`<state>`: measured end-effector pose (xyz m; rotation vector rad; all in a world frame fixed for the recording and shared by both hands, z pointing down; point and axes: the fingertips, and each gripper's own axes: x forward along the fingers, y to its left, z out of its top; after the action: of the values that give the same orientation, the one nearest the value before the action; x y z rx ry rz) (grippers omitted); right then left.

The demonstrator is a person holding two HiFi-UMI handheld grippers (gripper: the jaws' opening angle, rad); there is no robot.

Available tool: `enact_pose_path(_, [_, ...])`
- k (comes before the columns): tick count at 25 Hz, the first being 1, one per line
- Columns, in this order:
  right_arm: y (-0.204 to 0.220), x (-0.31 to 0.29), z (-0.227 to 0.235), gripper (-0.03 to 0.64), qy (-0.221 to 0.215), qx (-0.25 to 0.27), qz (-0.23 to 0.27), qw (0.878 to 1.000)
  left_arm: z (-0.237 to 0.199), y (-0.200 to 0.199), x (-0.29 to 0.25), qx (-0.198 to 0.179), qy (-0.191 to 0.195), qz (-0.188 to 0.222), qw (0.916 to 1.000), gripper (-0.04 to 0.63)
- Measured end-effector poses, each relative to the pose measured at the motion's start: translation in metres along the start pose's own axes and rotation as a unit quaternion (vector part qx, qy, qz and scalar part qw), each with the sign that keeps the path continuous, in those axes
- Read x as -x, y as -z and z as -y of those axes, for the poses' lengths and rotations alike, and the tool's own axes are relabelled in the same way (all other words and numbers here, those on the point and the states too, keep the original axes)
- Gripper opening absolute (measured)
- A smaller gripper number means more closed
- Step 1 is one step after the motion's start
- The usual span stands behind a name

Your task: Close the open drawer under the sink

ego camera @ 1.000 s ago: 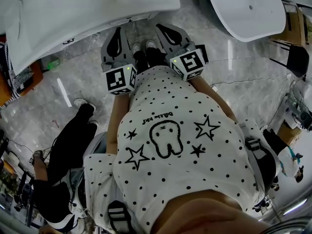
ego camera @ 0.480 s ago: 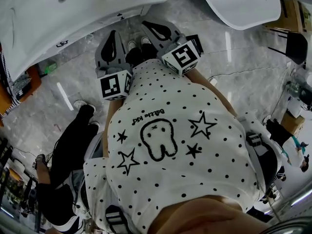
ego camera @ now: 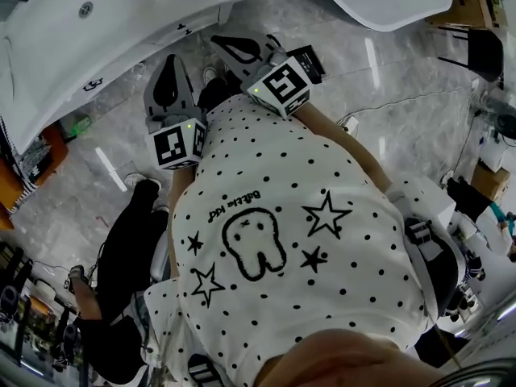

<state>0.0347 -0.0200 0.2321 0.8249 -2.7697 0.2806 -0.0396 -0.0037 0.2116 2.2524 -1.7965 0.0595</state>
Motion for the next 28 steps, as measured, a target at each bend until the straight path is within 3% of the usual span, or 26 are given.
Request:
enact_pose_path(10, [-0.011,0.004,-0.007,0.014,-0.013,0.024,-0.011,1.000,0.015,-0.017,0.003,-0.028,0.008,0.003,0.9996,0.005])
enact_pose_path(21, [-0.010,-0.005,-0.005,0.014,-0.013,0.020,-0.013,1.000,-0.003,-0.013,-0.003,-0.006,0.000,0.002,1.0000,0.005])
enact_pose_path(28, [-0.012,-0.005,-0.009,0.014,-0.018,0.026,-0.015,0.999,0.003,-0.017,-0.003,-0.019,0.007,0.003,0.9998,0.005])
